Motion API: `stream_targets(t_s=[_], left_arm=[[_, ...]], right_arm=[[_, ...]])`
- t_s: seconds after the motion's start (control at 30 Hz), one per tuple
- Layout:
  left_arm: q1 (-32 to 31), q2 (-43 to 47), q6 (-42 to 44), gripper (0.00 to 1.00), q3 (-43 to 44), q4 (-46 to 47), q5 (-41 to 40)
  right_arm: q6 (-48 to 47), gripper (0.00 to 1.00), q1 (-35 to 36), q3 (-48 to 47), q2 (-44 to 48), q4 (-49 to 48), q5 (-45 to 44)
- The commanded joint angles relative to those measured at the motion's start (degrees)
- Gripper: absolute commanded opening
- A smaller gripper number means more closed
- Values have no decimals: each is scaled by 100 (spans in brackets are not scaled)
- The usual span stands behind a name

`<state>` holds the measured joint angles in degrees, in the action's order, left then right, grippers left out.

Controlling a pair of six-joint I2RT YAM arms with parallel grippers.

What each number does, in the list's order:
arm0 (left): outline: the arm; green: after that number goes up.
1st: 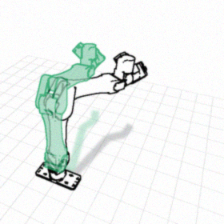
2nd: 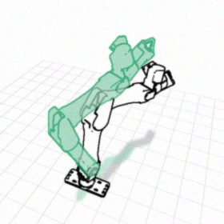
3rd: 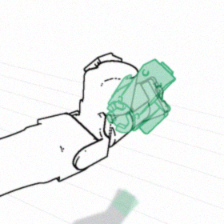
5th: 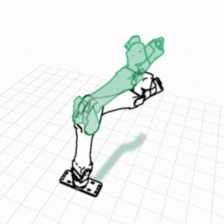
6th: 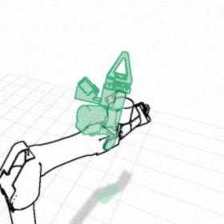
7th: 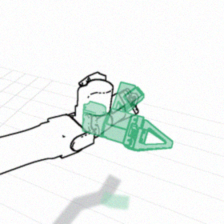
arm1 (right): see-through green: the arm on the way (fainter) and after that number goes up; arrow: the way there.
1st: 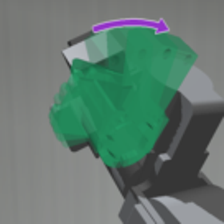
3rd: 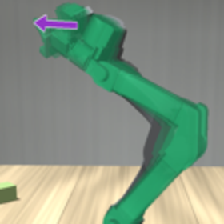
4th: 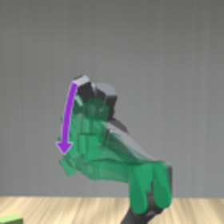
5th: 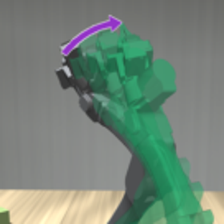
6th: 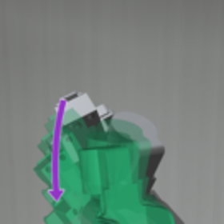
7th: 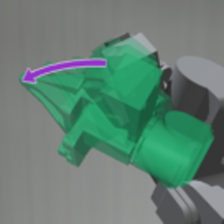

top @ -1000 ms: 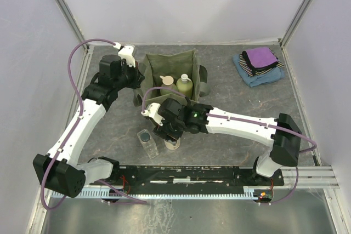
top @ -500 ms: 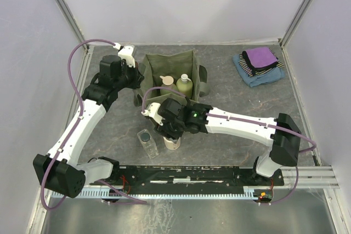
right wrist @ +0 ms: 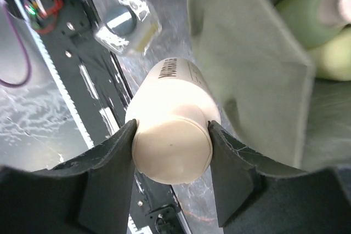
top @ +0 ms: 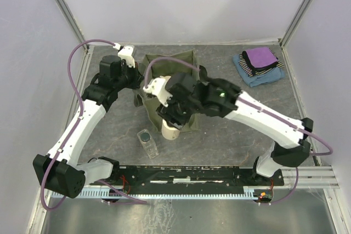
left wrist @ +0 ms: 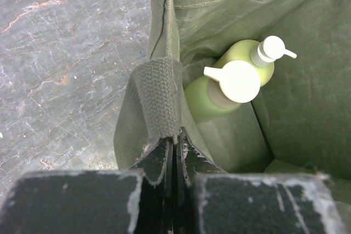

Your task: Place the personal care products into the canvas bag

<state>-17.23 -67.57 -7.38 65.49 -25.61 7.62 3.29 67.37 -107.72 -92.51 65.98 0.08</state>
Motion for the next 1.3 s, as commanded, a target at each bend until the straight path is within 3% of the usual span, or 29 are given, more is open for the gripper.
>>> stream_targets(t_s=[0.0,0.17,0.43,0.67,0.87,1.27], left_arm=[[-1,78,220,3,16,-65,25],[0,56,194,3,23,-44,59],[-2,70,188,3,60,-35,96],[-7,95,185,3,68,-32,105],[-5,105,178,3,78,-25,118],[-3,66,203,3,34,-10,126]], right_arm=[[34,0,-67,-1417,512,546,82],[-332,0,-105,-1938,752,156,-357],[-1585,0,-383,-1934,921,-1786,-1383],[-2167,0,-830,-2364,543,-2569,-1287],[-2056,0,-1313,-2440,148,-2693,-1112],[-1000,0,-1555,-1140,379,-2203,-589]])
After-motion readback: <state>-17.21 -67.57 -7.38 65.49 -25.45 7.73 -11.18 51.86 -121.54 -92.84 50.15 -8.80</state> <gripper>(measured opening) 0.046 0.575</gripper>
